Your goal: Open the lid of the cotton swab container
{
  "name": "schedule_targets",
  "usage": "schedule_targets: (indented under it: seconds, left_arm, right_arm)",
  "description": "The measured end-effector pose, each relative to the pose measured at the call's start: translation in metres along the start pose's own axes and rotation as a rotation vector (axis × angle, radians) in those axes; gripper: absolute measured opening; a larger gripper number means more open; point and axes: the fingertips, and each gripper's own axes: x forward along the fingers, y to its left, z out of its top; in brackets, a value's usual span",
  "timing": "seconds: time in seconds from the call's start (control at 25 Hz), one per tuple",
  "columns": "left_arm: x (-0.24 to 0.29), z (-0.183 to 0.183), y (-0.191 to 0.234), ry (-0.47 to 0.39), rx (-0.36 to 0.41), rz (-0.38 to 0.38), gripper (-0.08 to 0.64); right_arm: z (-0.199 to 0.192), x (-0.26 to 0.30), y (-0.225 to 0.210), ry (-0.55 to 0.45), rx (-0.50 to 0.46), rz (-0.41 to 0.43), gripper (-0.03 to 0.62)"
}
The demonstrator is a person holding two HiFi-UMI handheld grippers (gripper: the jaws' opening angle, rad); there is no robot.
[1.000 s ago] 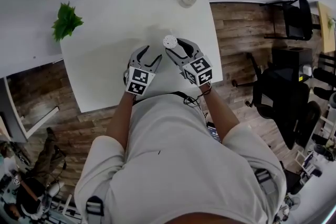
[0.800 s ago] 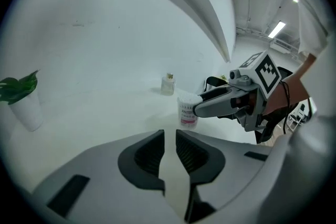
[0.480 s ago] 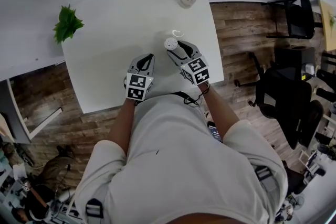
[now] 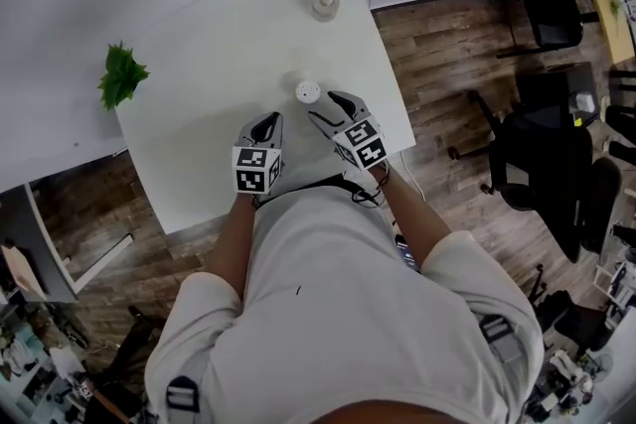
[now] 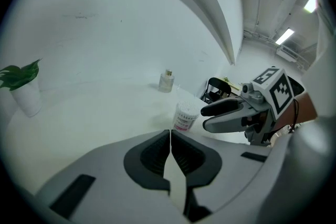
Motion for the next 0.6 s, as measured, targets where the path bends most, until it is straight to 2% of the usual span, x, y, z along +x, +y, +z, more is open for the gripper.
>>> schedule_targets:
  seconds: [0.16,0.24,0.28,0.4,0.6]
  left_arm:
    - [-0.009,0.001,-0.021,-0.007,-0.003,0.025,0.025]
    - [-0.016,-0.003,-0.040,-0.014,0.008,0.035,0.025]
    - [-0.021,-0.006,-0.048,-0.018,0.004,0.040,0.025]
    - [-0.032,-0.016,-0.065,-0.025,-0.046,0.053,0.025]
    - [-0.050,-0.027,-0.077,-0.022,-0.054,0.096,0.025]
  right_arm:
    - [-0.011,-0.030,-0.003,0.003,0.035,-0.044,0.151]
    - [-0.018,-0.045,-0.005,-0.015,0.020,-0.072,0.020]
    - [-0.019,-0.051,-0.004,-0.028,0.009,-0.077,-0.005]
    - [-0.021,-0.066,0.004,-0.062,-0.005,-0.073,-0.003]
    - [-0.021,-0.086,0.023,-0.113,0.008,-0.107,-0.002]
